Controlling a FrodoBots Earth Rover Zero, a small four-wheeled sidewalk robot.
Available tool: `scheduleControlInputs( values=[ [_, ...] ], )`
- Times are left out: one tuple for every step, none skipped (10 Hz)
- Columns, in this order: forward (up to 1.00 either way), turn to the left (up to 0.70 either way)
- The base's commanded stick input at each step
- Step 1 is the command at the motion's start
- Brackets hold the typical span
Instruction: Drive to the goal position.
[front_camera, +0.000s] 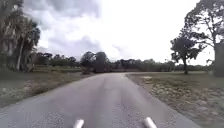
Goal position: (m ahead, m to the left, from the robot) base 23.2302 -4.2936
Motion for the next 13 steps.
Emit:
scheduleControlInputs(
  values=[
    [0.85, 0.0],
    [0.85, 0.0],
    [0.85, 0.0],
    [0.85, 0.0],
    [0.85, 0.0],
    [0.85, 0.0],
    [0.85, 0.0],
    [0.85, 0.0],
    [0.85, 0.0],
    [0.85, 0.0],
    [0.85, 0.0],
    [0.85, 0.0],
    [0.85, 0.0]
  ],
)
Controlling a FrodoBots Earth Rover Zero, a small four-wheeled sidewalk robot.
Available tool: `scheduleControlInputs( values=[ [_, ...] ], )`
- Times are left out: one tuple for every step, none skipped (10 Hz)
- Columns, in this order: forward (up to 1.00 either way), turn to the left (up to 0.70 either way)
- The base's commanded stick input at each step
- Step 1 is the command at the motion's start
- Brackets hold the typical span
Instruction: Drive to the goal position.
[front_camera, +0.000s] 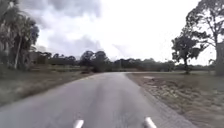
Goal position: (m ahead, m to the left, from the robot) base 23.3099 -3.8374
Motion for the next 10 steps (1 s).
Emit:
scheduleControlInputs(
  values=[
    [0.85, 0.0],
    [0.85, 0.0],
    [0.85, -0.22],
    [0.85, -0.19],
    [0.85, 0.0],
    [0.85, 0.0],
    [0.85, 0.0],
    [0.85, 0.0],
    [0.85, 0.0],
    [0.85, 0.0]
  ],
)
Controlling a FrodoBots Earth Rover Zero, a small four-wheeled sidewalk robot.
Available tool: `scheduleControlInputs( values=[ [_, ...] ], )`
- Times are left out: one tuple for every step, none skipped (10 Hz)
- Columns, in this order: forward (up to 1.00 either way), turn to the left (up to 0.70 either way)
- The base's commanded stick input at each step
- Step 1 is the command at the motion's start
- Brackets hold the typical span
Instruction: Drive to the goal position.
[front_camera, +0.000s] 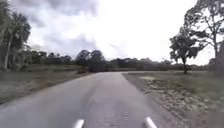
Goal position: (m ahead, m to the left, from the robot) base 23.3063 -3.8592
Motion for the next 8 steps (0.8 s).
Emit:
scheduleControlInputs(
  values=[
    [0.85, 0.0],
    [0.85, 0.0],
    [0.85, 0.0],
    [0.85, 0.0],
    [0.85, 0.0],
    [0.85, 0.0],
    [0.85, 0.0],
    [0.85, 0.21]
  ],
)
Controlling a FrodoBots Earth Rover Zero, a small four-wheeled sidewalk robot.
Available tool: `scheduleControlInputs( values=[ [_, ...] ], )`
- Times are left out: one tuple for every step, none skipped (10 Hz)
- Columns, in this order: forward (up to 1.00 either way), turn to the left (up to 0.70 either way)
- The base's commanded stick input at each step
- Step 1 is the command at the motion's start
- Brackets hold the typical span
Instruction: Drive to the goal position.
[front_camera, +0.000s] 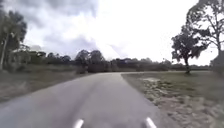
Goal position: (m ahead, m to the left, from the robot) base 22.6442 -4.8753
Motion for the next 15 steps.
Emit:
scheduleControlInputs(
  values=[
    [0.85, 0.34],
    [0.85, 0.29],
    [0.85, 0.0],
    [0.85, 0.0],
    [0.85, 0.0],
    [0.85, 0.0],
    [0.85, 0.0],
    [0.85, 0.0],
    [0.85, 0.0],
    [0.85, 0.0],
    [0.85, 0.0],
    [0.85, 0.0],
    [0.85, 0.0],
    [0.85, 0.0],
    [0.85, 0.0]
  ],
)
